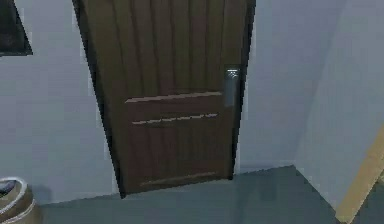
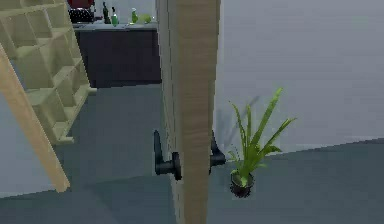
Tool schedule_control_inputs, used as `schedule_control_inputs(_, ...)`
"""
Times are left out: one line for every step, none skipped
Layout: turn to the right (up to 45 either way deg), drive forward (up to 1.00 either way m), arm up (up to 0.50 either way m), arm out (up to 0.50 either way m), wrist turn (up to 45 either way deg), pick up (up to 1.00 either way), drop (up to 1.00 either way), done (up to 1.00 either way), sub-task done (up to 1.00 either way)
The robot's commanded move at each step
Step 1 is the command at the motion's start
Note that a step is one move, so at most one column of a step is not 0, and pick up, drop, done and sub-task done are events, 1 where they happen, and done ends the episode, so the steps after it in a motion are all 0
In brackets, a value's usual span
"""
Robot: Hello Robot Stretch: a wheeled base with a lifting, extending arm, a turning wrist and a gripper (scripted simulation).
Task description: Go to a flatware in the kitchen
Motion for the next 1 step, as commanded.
schedule_control_inputs(12.0,0.0,0.0,0.0,0.0,0.0,0.0,0.0,0.0)
